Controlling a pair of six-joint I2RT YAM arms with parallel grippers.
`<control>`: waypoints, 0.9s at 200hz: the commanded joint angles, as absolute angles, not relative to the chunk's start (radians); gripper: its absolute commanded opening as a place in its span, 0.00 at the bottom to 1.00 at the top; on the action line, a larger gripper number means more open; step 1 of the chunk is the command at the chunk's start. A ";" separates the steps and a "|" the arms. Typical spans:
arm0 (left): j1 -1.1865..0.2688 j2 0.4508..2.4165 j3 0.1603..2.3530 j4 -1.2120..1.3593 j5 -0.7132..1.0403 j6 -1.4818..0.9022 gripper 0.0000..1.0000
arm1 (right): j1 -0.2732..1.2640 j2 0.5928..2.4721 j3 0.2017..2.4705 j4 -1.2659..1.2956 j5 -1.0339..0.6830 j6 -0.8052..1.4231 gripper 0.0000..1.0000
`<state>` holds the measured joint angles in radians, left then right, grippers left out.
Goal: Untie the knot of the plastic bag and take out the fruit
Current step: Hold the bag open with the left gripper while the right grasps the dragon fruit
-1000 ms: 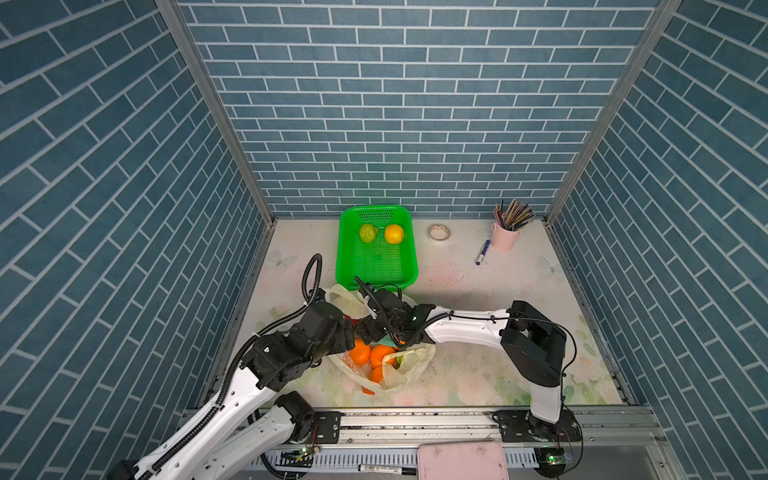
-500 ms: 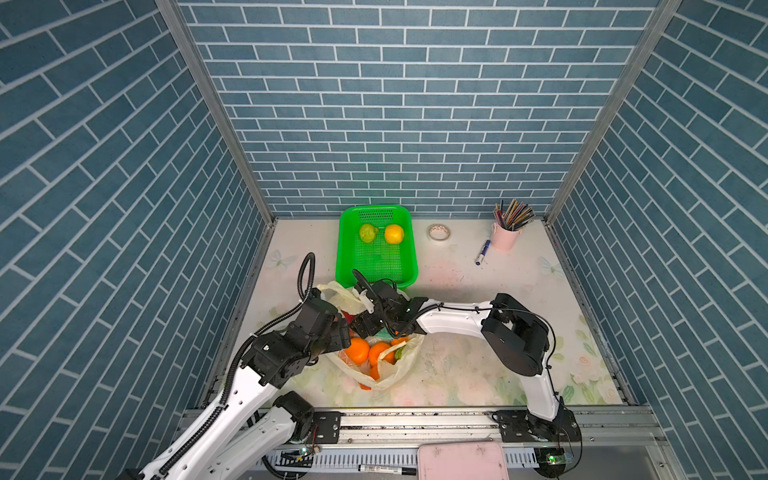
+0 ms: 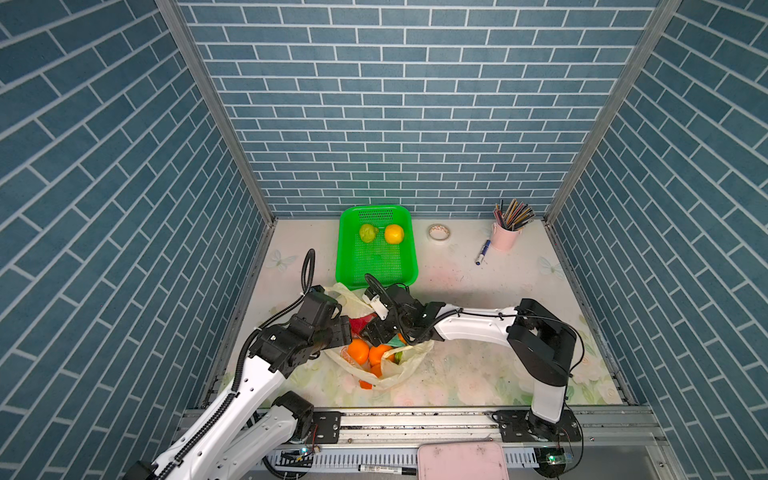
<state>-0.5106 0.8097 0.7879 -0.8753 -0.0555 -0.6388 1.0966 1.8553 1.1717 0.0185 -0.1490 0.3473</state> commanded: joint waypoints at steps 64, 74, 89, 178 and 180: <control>-0.481 0.865 0.871 -0.847 -0.044 -0.589 0.82 | 1.104 1.647 1.045 0.099 -0.228 0.324 0.61; -0.479 0.866 0.877 -0.844 -0.044 -0.586 0.82 | 1.104 1.635 1.039 0.100 -0.237 0.318 0.61; -0.477 0.871 0.885 -0.844 -0.043 -0.582 0.82 | 1.108 1.616 1.033 0.091 -0.252 0.310 0.61; -0.465 0.893 0.917 -0.848 -0.041 -0.571 0.82 | 1.120 1.463 0.982 0.088 -0.293 0.252 0.60; -0.465 0.893 0.917 -0.849 -0.041 -0.571 0.82 | 1.120 1.458 0.981 0.089 -0.294 0.253 0.60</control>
<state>-0.4759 0.8982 0.8909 -0.8467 -0.0338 -0.5831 1.1145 1.5414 0.9829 0.0299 -0.2665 0.2920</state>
